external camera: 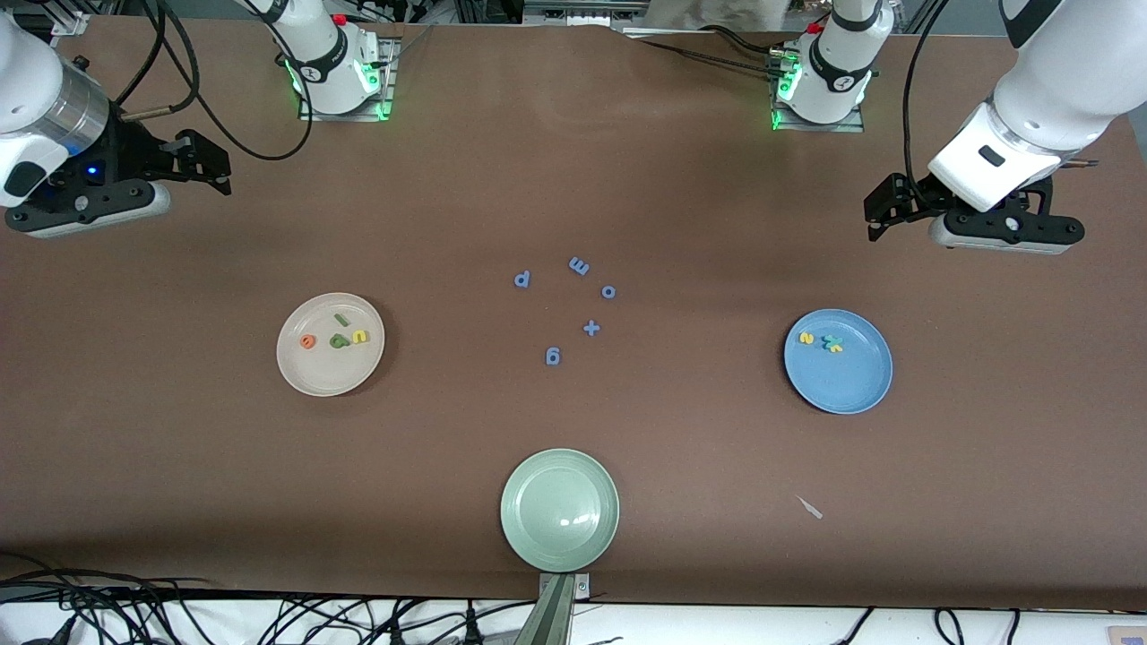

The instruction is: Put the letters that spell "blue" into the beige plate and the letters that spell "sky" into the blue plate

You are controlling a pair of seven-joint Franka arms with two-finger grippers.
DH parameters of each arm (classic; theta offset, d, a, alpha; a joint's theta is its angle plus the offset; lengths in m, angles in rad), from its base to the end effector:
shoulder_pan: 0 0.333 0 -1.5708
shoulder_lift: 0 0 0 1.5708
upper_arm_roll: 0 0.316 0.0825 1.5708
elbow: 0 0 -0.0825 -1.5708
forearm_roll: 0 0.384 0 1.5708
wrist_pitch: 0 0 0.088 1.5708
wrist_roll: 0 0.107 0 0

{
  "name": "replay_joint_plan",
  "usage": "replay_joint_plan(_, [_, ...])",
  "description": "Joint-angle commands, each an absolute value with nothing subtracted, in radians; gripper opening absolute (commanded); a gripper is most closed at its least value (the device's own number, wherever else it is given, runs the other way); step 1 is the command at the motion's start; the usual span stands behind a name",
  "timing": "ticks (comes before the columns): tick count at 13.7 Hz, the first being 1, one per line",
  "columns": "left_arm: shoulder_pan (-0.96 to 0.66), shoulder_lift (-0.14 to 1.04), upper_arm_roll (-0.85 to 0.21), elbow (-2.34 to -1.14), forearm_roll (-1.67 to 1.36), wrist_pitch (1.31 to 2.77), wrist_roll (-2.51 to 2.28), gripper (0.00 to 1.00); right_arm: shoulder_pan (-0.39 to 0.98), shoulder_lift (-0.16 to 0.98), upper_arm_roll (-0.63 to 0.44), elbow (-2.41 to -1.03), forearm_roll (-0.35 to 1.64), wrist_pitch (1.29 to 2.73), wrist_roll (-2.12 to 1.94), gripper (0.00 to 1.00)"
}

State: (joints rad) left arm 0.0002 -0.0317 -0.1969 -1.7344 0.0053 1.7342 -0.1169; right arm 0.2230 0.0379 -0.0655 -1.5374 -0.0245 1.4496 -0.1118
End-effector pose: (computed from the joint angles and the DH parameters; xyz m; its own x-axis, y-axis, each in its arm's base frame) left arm 0.5445 -0.1095 0.5782 0.9962 -0.0806 0.0320 -0.0804 -0.9967 -0.0078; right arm 0.5461 0.0846 0.6093 0.9567 0.2616 -0.1275 0.2653 -0.9641 0.0128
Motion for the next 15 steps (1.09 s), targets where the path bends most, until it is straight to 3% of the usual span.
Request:
replay_joint_plan(1, [0.000,-0.023,-0.201,-1.710,0.018,1.713,-0.124,1.00,0.206,0.018,-0.045,-1.537,-0.040,1.447,-0.123,1.00])
replay_joint_plan(15, [0.000,-0.023,-0.202,-1.709,0.018,1.712,-0.124,1.00,0.204,0.038,-0.060,-1.493,-0.075,1.443,-0.135,1.00])
